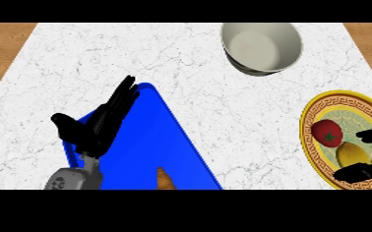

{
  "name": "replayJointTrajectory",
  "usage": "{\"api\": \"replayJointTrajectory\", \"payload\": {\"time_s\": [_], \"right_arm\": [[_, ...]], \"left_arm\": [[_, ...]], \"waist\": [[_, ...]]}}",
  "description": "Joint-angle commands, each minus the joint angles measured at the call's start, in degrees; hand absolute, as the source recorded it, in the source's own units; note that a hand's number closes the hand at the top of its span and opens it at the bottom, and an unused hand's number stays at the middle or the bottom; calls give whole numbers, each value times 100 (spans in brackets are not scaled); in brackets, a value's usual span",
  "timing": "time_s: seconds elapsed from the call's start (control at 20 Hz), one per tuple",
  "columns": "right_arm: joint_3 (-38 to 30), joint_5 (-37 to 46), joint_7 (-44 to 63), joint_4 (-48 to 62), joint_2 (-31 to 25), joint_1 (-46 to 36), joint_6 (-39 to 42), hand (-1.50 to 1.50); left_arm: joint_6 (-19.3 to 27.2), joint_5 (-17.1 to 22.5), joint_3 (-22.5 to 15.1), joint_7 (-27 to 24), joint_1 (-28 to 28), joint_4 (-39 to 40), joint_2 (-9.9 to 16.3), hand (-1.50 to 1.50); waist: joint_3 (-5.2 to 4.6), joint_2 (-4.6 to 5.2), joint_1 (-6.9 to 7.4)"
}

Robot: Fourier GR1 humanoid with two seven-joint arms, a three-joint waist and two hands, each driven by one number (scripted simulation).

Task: Pick the lemon from the plate and place it in the bowl

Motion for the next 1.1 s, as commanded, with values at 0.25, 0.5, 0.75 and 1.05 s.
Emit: {"api": "replayJointTrajectory", "payload": {"time_s": [0.25, 0.5, 0.75, 1.05], "right_arm": [[65, 223, -643, 574, -43, 77, -549, 150], [135, 610, -528, 1130, -156, -468, -628, 150], [1827, 998, 638, 756, 1497, -1675, 875, 150], [2954, 629, 2627, 1621, 1616, -3454, 1232, 150]], "left_arm": [[140, -81, 79, 339, -232, -80, -138, 0], [-317, 153, 271, 85, -218, 163, 29, 0], [-269, -66, -235, 135, -348, 147, -245, 0], [-311, -62, -191, 28, -425, 309, -252, 0]], "waist": [[57, 30, -9], [56, 35, 19], [39, 155, 701], [48, 125, 724]]}}
